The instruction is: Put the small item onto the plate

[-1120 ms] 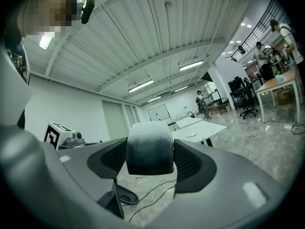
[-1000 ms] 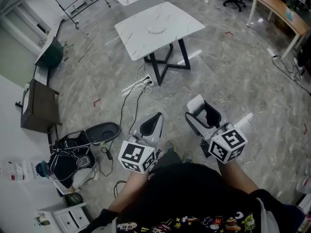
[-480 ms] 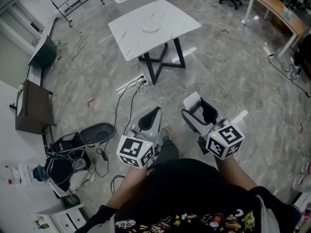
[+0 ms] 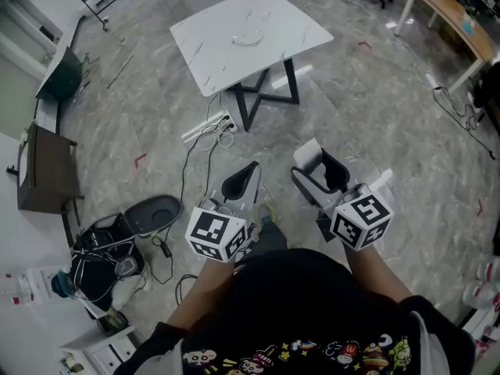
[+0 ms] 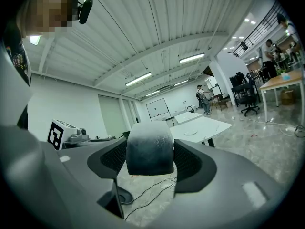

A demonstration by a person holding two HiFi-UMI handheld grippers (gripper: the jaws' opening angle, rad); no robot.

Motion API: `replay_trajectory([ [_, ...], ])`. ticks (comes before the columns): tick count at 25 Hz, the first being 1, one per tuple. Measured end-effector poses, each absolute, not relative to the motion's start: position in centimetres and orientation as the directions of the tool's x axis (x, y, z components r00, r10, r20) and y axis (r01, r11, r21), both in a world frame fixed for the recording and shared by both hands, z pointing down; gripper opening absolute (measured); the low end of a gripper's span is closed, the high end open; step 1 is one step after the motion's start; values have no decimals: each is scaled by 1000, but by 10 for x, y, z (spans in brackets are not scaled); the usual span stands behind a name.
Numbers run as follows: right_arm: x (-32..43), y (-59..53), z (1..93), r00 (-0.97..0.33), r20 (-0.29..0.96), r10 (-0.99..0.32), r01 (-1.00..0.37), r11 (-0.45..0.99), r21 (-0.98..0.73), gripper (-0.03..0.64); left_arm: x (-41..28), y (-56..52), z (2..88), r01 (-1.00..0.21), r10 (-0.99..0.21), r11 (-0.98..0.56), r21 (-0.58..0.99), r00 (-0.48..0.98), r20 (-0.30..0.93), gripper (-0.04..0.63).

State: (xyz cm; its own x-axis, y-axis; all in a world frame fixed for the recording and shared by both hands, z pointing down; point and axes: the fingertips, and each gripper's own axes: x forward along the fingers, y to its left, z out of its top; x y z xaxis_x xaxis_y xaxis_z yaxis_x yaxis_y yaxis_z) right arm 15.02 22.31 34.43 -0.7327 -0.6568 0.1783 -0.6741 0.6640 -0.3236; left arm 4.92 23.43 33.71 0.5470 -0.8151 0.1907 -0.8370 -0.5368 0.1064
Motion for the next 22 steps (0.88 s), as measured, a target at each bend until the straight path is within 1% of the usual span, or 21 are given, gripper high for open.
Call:
replay_trajectory([
  [13, 88, 127, 334, -686, 188, -703, -721, 621, -309, 333, -13, 128, 328, -796, -775, -595, 115, 606, 182, 0],
  [22, 53, 88, 337, -640, 209, -739, -762, 577, -293, 331, -39, 87, 331, -745, -726, -654, 131, 667, 165, 0],
])
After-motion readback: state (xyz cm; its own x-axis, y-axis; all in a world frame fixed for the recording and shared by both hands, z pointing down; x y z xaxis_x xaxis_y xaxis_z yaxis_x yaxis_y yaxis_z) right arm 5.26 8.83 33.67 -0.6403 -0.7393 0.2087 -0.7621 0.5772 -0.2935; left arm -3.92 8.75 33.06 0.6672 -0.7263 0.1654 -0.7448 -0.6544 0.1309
